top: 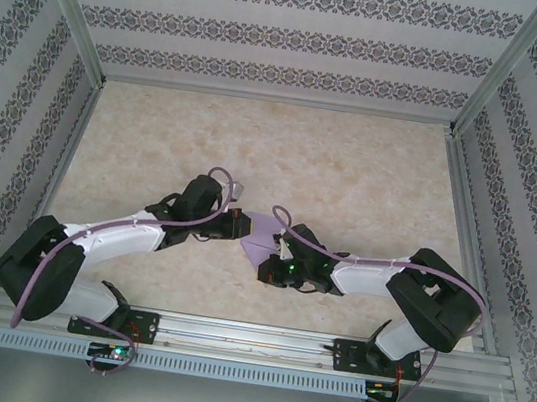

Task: Fold a paper plane with a square sheet of paper (fold left side to right side)

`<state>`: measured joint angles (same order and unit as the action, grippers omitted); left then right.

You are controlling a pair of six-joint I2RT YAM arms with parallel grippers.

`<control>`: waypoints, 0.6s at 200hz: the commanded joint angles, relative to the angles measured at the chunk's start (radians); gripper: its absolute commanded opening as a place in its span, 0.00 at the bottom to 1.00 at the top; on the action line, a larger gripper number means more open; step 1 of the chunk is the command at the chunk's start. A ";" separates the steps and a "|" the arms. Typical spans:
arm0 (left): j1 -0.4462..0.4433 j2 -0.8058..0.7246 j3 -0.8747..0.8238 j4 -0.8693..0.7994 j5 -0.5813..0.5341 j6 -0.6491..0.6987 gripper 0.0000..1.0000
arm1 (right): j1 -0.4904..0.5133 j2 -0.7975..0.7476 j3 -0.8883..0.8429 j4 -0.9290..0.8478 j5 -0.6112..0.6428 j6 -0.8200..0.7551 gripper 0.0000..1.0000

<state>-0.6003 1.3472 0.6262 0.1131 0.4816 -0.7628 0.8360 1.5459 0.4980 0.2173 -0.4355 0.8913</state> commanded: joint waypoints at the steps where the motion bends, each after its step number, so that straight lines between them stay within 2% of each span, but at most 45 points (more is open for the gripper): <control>1: -0.002 0.005 -0.056 0.009 0.016 0.012 0.06 | 0.002 0.016 -0.043 -0.167 0.115 -0.029 0.00; 64: -0.082 0.153 -0.082 0.237 0.050 -0.058 0.05 | -0.002 0.050 -0.024 -0.159 0.112 -0.068 0.00; 120: -0.142 0.273 -0.070 0.330 0.026 -0.078 0.04 | -0.002 0.075 -0.004 -0.180 0.113 -0.091 0.00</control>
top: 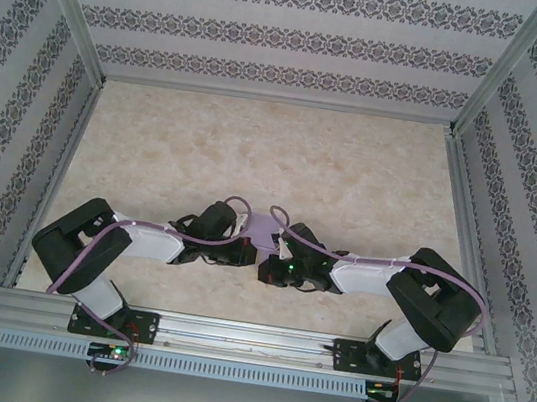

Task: Fold a paper plane with a square sheet of paper (fold left side to right side)

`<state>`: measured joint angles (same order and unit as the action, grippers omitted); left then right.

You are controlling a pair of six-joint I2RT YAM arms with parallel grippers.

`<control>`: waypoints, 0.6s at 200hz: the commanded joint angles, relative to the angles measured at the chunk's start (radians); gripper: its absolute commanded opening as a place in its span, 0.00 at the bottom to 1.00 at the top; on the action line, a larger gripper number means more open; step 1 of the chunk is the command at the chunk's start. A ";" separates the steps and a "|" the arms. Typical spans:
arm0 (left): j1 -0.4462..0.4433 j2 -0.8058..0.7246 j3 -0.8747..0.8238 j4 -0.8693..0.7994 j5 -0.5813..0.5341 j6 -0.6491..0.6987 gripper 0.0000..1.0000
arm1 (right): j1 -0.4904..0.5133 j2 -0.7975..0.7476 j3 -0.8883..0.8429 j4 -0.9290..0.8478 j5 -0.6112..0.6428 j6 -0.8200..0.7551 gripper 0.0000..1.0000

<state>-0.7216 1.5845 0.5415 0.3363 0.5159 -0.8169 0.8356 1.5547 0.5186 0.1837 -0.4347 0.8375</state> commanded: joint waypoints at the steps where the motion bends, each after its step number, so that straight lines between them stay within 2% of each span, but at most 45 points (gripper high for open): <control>1: -0.021 0.038 0.014 0.110 -0.008 -0.025 0.04 | -0.001 0.067 -0.025 -0.148 0.113 -0.037 0.00; 36: -0.022 0.093 0.004 0.150 -0.030 -0.046 0.03 | 0.006 0.076 -0.013 -0.199 0.116 -0.046 0.00; 89: -0.021 0.115 0.023 0.040 -0.098 -0.023 0.01 | 0.014 0.075 -0.001 -0.262 0.126 -0.062 0.00; 120: -0.012 0.102 0.014 0.033 -0.116 -0.018 0.01 | 0.015 0.080 0.000 -0.270 0.125 -0.066 0.00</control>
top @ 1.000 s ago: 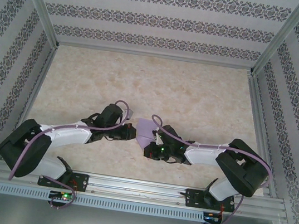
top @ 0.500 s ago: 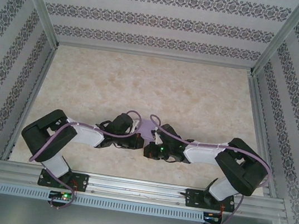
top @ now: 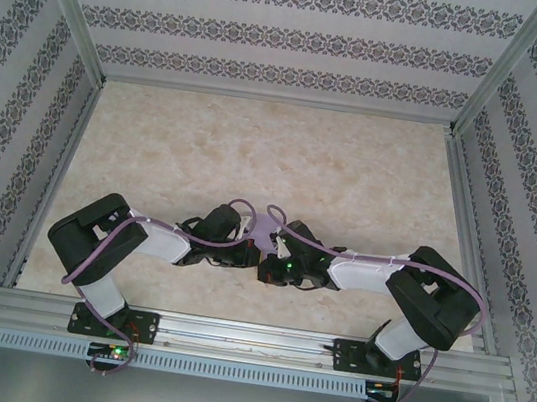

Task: Fold a paper plane with a square sheet of paper (fold left side to right side)

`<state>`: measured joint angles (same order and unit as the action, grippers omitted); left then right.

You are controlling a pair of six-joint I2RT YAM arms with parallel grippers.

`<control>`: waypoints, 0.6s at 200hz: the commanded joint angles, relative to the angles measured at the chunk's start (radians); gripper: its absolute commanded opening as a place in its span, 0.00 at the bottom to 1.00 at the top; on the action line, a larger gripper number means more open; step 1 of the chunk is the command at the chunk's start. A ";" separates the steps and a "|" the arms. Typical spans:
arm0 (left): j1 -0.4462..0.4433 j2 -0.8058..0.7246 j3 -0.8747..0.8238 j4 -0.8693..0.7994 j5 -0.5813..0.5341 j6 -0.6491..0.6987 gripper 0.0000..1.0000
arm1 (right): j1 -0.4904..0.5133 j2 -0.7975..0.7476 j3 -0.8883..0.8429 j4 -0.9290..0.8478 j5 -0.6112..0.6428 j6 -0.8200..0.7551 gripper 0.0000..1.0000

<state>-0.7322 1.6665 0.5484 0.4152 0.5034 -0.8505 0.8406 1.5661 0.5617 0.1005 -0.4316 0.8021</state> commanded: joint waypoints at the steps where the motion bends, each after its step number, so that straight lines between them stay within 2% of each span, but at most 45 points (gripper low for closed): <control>1: -0.001 0.020 0.006 -0.045 -0.104 0.015 0.01 | 0.010 0.069 -0.043 -0.187 0.122 -0.030 0.00; 120: 0.146 0.081 -0.023 0.072 -0.038 0.037 0.01 | 0.011 0.065 -0.060 -0.174 0.079 -0.044 0.00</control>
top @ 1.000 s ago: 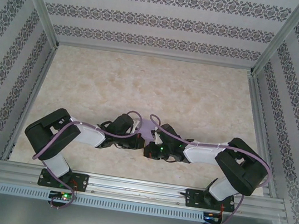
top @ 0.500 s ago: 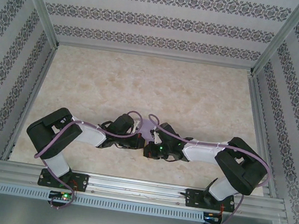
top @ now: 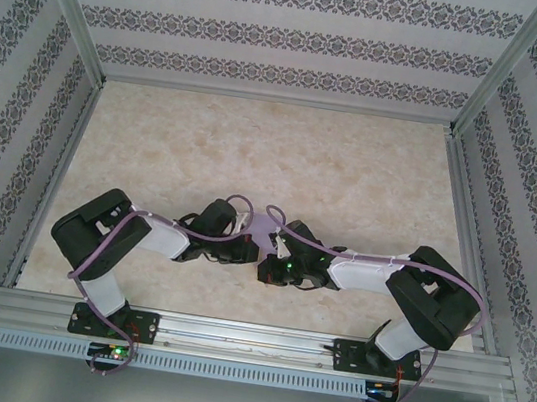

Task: Fold a paper plane with a square sheet of paper (fold left side to right side)

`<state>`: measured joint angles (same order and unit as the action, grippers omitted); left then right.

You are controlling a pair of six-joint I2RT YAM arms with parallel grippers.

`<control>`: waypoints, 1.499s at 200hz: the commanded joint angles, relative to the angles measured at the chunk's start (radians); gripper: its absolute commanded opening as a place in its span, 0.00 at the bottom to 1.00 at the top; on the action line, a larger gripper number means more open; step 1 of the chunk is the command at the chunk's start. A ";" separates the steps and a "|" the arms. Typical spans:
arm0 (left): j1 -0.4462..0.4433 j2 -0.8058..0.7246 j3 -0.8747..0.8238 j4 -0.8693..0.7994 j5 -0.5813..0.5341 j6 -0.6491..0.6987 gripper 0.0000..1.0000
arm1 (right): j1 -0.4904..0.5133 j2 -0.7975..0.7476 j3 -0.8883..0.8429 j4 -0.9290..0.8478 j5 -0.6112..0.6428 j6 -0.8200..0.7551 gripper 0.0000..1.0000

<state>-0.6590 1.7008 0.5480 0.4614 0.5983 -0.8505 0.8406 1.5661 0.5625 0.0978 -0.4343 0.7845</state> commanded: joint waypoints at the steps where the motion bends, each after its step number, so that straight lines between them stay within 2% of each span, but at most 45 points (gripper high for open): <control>1: 0.075 0.047 -0.024 0.026 -0.132 0.038 0.01 | 0.011 0.066 -0.061 -0.172 0.081 -0.027 0.00; 92: 0.160 0.026 0.018 -0.047 -0.112 0.099 0.01 | 0.001 0.068 -0.077 -0.144 0.057 -0.021 0.00; 155: 0.210 -0.104 0.087 -0.230 -0.125 0.179 0.01 | -0.010 0.069 -0.090 -0.105 0.039 -0.021 0.00; 223: 0.211 -0.270 0.056 -0.336 -0.115 0.210 0.02 | -0.020 0.056 -0.090 -0.100 0.037 -0.028 0.00; 300: 0.190 -0.395 -0.019 -0.342 -0.060 0.169 0.01 | -0.021 0.061 -0.083 -0.100 0.040 -0.031 0.00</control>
<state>-0.4572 1.3289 0.5514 0.1410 0.5018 -0.6701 0.8265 1.5673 0.5316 0.1596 -0.4736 0.7780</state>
